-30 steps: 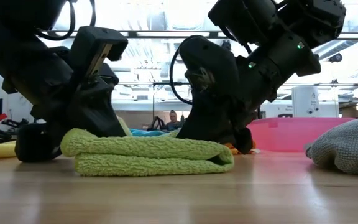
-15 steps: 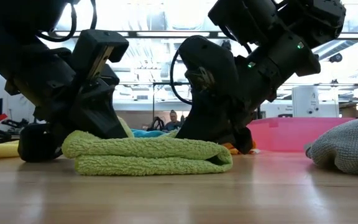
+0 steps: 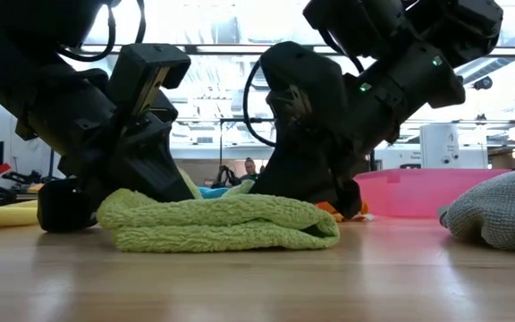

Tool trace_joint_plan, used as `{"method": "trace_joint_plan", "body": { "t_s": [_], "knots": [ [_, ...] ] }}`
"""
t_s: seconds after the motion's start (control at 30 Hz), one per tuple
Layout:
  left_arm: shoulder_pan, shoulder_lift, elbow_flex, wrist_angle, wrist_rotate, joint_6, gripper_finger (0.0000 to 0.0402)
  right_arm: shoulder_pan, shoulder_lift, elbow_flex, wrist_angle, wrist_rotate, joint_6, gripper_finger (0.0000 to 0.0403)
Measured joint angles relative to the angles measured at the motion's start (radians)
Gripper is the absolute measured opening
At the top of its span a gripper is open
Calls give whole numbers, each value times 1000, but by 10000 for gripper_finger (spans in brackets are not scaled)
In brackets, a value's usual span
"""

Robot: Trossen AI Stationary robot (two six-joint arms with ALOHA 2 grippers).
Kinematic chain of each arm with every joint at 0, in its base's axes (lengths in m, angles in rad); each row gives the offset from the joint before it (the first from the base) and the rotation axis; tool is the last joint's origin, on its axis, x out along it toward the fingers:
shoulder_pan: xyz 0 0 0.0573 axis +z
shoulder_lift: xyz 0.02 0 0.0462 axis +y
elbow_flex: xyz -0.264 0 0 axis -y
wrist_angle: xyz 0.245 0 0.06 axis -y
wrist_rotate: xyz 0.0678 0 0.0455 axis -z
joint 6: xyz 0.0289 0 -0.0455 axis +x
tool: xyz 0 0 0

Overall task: Fold microfiber towels
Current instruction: Put the green microfiber cloth into the pink bin

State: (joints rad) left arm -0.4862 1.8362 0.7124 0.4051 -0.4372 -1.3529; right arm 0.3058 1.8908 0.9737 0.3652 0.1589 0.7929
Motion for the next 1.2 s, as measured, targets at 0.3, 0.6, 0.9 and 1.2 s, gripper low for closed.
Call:
{"method": "trace_joint_plan", "body": {
  "t_s": [0.3, 0.6, 0.9, 1.2],
  "knots": [
    [0, 0, 0, 4, -11, 1, 2, 0, 0, 0, 7, 0, -1, 13],
    [32, -54, -2, 3, -22, 74, 1, -1, -75, 0, -93, 30, -64, 13],
    [148, -76, 82, 5, -17, 277, 1, -23, -267, 0, -331, 153, -171, 13],
    [305, -83, 217, 5, 14, 552, 1, -43, -496, 0, -652, 334, -220, 13]
  ]
}}
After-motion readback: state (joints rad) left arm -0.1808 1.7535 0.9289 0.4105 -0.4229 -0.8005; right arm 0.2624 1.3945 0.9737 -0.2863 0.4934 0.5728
